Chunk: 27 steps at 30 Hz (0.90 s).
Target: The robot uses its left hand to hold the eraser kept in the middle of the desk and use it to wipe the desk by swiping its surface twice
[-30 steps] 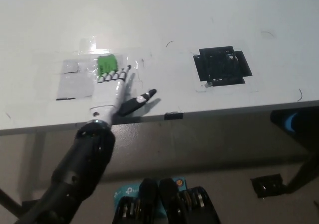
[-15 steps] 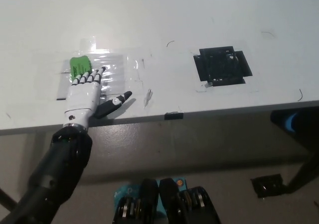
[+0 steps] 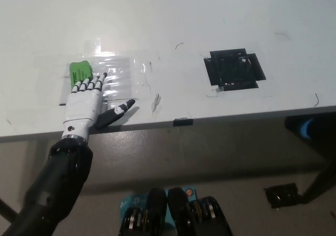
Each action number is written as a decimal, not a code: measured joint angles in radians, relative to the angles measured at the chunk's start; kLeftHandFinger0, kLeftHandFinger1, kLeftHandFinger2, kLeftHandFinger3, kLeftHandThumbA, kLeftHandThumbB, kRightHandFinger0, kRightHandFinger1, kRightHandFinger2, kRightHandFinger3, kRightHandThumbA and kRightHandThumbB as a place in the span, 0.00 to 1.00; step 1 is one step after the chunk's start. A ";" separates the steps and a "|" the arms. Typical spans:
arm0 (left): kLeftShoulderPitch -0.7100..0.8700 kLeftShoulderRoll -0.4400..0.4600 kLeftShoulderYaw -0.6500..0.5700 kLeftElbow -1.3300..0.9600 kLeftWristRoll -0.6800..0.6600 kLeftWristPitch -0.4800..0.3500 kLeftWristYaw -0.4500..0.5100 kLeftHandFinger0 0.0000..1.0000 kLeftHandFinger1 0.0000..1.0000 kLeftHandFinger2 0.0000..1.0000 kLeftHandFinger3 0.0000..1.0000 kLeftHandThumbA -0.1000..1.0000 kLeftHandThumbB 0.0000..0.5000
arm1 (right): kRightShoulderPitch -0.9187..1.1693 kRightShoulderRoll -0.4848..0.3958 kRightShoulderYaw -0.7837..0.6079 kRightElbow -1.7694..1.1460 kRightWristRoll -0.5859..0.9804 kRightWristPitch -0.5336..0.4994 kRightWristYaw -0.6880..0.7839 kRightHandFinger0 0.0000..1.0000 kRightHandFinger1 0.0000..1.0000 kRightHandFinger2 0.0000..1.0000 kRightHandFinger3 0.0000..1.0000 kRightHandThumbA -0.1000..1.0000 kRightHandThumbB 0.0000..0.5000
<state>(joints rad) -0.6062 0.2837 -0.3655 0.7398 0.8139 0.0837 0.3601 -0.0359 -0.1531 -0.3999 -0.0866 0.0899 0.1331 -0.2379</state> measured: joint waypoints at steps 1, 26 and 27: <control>0.014 0.008 0.001 -0.035 0.002 0.002 0.002 1.00 1.00 1.00 1.00 1.00 0.91 | 0.000 0.000 0.000 -0.001 0.000 0.000 0.000 1.00 1.00 1.00 1.00 1.00 0.33; -0.040 0.095 0.155 -0.857 0.086 0.040 -0.054 1.00 1.00 1.00 1.00 1.00 0.92 | 0.065 -0.010 0.001 -0.013 0.001 0.004 0.018 1.00 1.00 1.00 1.00 1.00 0.30; -0.034 0.095 0.158 -0.881 0.086 0.040 -0.060 1.00 1.00 1.00 1.00 1.00 0.91 | 0.065 -0.011 0.002 -0.014 0.001 0.005 0.019 1.00 1.00 1.00 1.00 1.00 0.27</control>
<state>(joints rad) -0.6399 0.3784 -0.2070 -0.1409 0.8999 0.1239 0.3002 0.0293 -0.1641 -0.3976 -0.1001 0.0912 0.1382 -0.2193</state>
